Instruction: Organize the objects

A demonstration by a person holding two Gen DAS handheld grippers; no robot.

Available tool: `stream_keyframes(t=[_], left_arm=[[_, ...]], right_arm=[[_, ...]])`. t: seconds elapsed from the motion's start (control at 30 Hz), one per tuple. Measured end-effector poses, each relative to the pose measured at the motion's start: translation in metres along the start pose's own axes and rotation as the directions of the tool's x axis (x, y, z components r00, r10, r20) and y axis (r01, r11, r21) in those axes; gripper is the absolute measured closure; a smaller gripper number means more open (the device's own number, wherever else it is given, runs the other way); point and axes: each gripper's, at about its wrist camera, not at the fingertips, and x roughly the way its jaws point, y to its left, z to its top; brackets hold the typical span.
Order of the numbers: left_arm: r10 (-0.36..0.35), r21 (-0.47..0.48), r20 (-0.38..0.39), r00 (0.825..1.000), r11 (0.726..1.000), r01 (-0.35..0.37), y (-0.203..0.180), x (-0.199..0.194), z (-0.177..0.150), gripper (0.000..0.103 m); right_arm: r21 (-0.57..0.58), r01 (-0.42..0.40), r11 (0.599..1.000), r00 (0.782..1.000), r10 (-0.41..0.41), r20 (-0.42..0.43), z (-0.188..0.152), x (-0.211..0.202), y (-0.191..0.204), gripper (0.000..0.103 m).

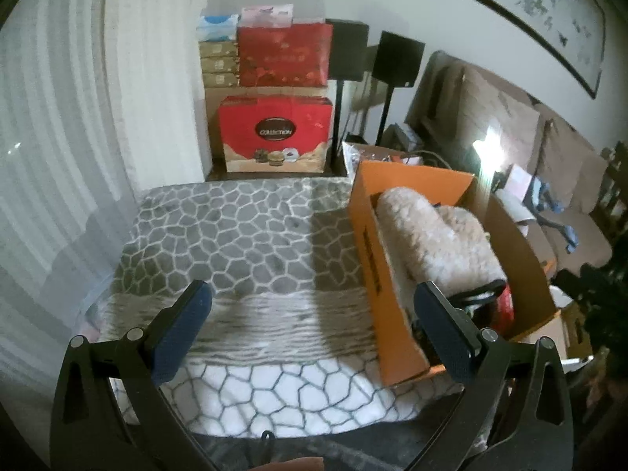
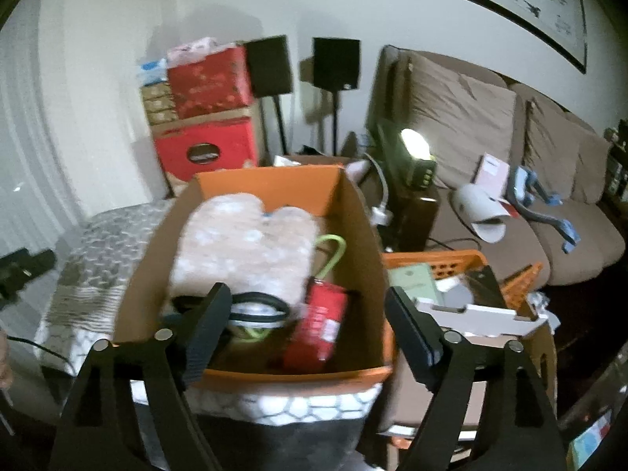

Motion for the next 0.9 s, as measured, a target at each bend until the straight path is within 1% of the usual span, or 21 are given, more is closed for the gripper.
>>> stream_keyframes(t=[0.1,0.2,0.27,0.57,0.9], left_arm=[[0.016,0.008,-0.001,1.0,1.0,-0.016,0.001,-0.002,-0.009,0.0],[0.02,0.002,0.001,1.0,1.0,-0.02,0.004,-0.005,-0.015,0.0],[0.02,-0.004,-0.001,1.0,1.0,-0.02,0.007,-0.007,-0.019,0.0],[0.04,-0.03,-0.002,0.999,0.999,-0.04,0.022,-0.009,-0.034,0.0],[0.046,-0.027,-0.011,0.999,0.999,-0.047,0.025,-0.008,-0.04,0.0]], right_arm=[[-0.005,-0.04,0.999,0.999,0.041,0.003,-0.001,-0.001,0.017,0.016],[-0.008,-0.077,0.997,0.997,0.077,0.001,-0.003,-0.002,0.029,0.01],[-0.015,-0.085,0.996,0.996,0.085,0.003,-0.005,-0.002,0.039,0.0],[-0.032,-0.103,0.994,0.995,0.103,-0.01,-0.019,0.001,0.064,0.0],[-0.051,-0.111,0.993,0.994,0.111,-0.005,-0.03,0.004,0.08,0.0]])
